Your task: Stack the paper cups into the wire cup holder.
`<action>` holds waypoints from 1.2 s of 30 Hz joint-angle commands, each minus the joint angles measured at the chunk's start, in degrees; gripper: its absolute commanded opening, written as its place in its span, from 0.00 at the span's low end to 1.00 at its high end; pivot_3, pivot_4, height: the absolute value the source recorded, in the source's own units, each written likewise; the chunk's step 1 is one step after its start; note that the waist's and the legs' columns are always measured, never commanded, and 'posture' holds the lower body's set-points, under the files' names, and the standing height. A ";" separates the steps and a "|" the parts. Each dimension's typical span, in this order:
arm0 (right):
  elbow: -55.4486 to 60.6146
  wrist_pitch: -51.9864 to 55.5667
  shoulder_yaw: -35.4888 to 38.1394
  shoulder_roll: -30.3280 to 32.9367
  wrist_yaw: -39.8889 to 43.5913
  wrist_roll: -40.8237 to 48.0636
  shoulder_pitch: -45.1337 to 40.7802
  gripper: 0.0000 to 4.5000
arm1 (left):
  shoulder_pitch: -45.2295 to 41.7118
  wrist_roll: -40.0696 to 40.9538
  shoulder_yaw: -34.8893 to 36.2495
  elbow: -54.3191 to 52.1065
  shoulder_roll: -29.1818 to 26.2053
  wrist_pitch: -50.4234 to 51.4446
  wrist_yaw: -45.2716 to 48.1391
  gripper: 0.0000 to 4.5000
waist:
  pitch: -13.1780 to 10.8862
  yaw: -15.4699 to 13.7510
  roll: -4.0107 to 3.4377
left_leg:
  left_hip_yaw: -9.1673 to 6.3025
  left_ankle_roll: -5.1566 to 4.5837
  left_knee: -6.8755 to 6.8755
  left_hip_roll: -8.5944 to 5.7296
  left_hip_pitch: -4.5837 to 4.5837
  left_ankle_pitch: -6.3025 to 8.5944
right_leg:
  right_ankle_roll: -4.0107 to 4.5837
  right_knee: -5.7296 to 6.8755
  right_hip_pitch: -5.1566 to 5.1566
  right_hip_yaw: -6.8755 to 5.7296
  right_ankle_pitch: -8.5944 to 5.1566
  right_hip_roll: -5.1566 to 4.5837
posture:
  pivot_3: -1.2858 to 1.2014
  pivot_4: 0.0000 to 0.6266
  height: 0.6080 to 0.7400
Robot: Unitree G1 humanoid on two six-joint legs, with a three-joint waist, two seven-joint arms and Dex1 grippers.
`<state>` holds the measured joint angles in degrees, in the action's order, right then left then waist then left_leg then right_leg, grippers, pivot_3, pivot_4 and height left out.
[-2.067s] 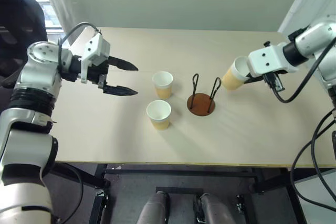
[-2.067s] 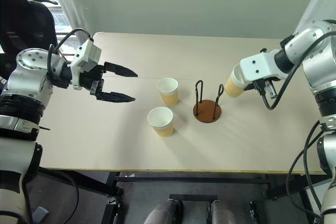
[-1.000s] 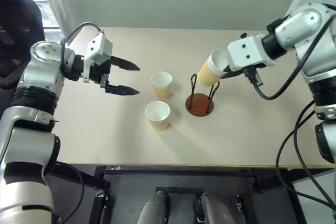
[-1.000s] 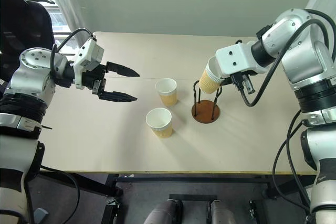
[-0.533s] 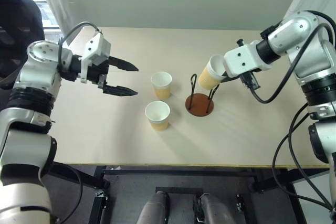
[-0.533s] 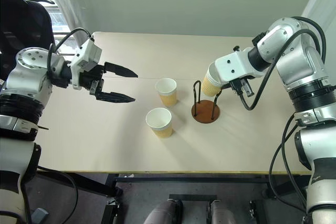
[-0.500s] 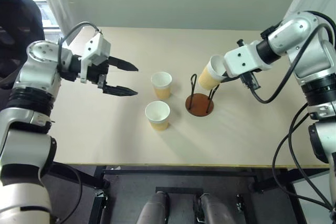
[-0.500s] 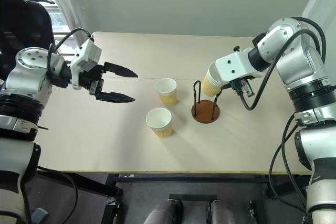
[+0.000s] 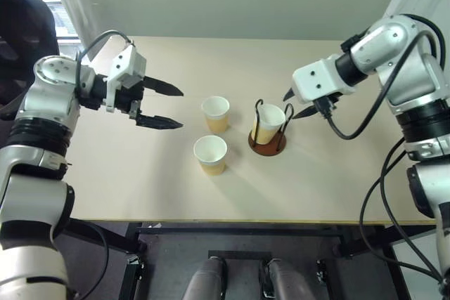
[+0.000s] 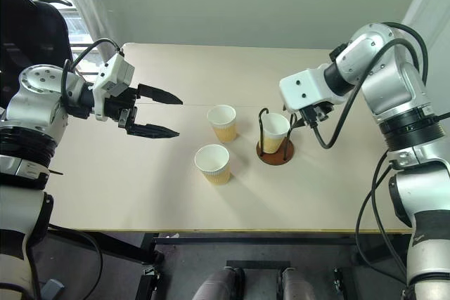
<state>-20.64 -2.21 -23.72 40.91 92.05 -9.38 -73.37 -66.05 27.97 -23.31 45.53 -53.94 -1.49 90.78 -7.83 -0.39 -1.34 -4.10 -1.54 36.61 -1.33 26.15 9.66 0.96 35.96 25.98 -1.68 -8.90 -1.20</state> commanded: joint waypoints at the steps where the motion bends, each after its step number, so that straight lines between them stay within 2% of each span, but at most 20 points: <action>1: 2.62 5.00 4.11 -1.09 -1.95 3.18 -1.22 0.51 | -0.68 -0.34 1.97 0.50 -0.26 0.13 1.72 1.00 | 0.00 -0.03 0.00 | 0.00 0.00 0.00 0.00 0.00 0.00 | 0.00 0.00 0.00 0.00 0.00 0.00 | 0.52 0.24 1.00; 5: 3.28 14.03 8.02 -2.59 -5.31 7.07 -0.75 0.51 | -1.36 -1.87 3.22 1.55 0.57 1.10 1.72 1.00 | 0.00 -0.15 0.00 | 0.00 0.01 0.01 -0.01 0.02 -0.01 | 0.01 -0.02 0.00 0.00 0.00 0.00 | 0.52 0.24 1.00; 9: 4.94 31.71 15.58 -1.79 -7.27 15.83 2.49 0.51 | -1.65 -1.46 2.75 0.37 -0.15 6.51 1.72 1.00 | 0.00 -0.30 0.01 | 0.00 0.06 0.01 -0.02 0.03 -0.02 | 0.01 -0.03 -0.02 0.00 -0.01 0.00 | 0.52 0.24 1.00; 14: 6.74 41.37 20.54 -0.84 -10.14 21.90 5.78 0.51 | -0.82 0.71 0.89 -1.95 -1.68 10.09 1.72 1.00 | 0.00 -0.26 0.00 | 0.01 0.32 0.00 -0.02 0.03 -0.11 | 0.01 -0.03 -0.01 0.01 -0.01 0.00 | 0.52 0.24 1.00; 19: 8.14 43.92 24.56 -0.08 -13.28 26.47 9.46 0.51 | -2.81 -2.02 -0.26 -0.12 -0.85 6.02 1.72 1.00 | 0.00 -0.26 0.00 | 0.00 0.32 -0.11 0.01 -0.06 -0.13 | 0.06 0.04 0.00 0.00 -0.05 0.02 | 0.52 0.24 1.00; 21: 8.86 43.48 24.19 0.79 -12.83 27.20 10.42 0.51 | -4.90 -4.80 -0.88 2.10 0.10 2.55 1.72 1.00 | 0.00 -0.40 0.01 | -0.01 0.29 -0.10 0.00 -0.05 -0.15 | 0.06 0.05 -0.01 0.01 -0.05 0.02 | 0.52 0.24 1.00; 25: 9.01 43.41 22.48 3.09 -12.34 26.94 11.28 0.51 | -10.97 -20.47 -3.42 9.55 3.37 -13.27 -1.23 1.00 | 0.00 -0.52 0.00 | -0.01 0.31 -0.02 -0.03 0.02 -0.16 | 0.03 0.03 -0.03 0.02 0.00 0.01 | 0.52 0.24 1.00; 28: 8.80 42.78 21.59 3.87 -11.99 26.72 11.21 0.51 | -14.32 -29.13 -4.93 13.65 5.92 -21.60 -5.87 1.00 | 0.00 -0.50 0.01 | -0.01 0.27 0.01 -0.06 0.01 -0.14 | 0.02 0.01 -0.08 0.04 0.01 0.00 | 0.52 0.24 1.00; 36: 6.39 42.32 20.02 5.28 -10.92 26.51 9.00 0.51 | -17.62 -42.53 -6.43 18.62 10.71 -31.49 -10.81 1.00 | 0.00 -0.46 0.01 | 0.02 -0.01 0.01 -0.03 0.08 -0.21 | -0.20 -0.04 0.00 0.05 0.04 0.03 | 0.52 0.24 1.00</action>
<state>-14.95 40.97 -3.95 45.08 80.52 16.62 -62.17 -81.25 -11.93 -29.85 63.49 -42.86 -30.81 81.89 -7.83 -0.85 -1.33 -4.10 -1.63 36.63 -1.34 26.25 9.44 0.71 35.91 25.99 -1.61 -8.85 -1.18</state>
